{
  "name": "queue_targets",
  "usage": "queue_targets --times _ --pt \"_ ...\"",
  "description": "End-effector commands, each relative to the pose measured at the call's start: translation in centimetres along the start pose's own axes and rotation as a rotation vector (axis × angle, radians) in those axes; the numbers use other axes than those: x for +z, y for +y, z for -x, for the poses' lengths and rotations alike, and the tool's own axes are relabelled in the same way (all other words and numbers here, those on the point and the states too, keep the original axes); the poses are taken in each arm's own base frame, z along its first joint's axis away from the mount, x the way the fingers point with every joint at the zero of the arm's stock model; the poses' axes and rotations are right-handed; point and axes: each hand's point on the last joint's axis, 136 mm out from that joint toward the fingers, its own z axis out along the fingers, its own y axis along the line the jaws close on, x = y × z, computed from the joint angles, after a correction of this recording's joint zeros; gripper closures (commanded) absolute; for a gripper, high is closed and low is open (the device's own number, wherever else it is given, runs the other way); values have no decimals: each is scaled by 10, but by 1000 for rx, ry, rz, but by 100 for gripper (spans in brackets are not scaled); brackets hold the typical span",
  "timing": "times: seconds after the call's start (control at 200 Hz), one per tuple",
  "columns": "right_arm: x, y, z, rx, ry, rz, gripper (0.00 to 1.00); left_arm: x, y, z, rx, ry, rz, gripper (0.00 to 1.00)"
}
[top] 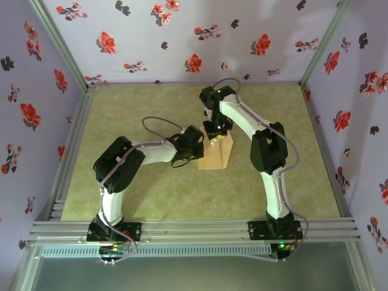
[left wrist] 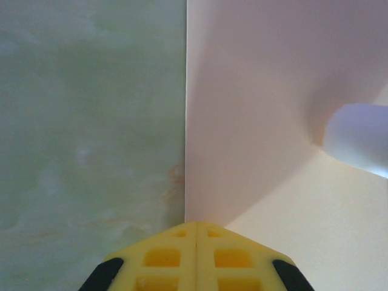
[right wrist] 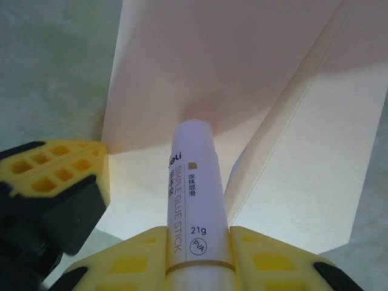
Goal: Place the letter into the envelope and seal it
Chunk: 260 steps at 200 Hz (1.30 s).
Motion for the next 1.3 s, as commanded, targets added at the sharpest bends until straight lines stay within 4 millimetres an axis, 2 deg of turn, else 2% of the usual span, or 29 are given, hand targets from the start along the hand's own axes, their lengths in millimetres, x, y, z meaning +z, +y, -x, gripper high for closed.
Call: queue_targets --times 0.0,0.335,0.615,0.81,1.295 --pt "-18 -2 -10 36 -16 23 100 13 26 -32 -4 88 105 100" --pt "-14 -4 -34 56 21 42 100 14 27 -34 -12 88 105 100" --pt "3 3 -54 58 71 24 100 17 26 -35 -19 90 103 100" --pt "19 11 -52 57 94 14 100 17 26 -35 -14 91 103 100" --pt "46 4 -39 57 144 -94 100 18 23 -35 3 94 95 100"
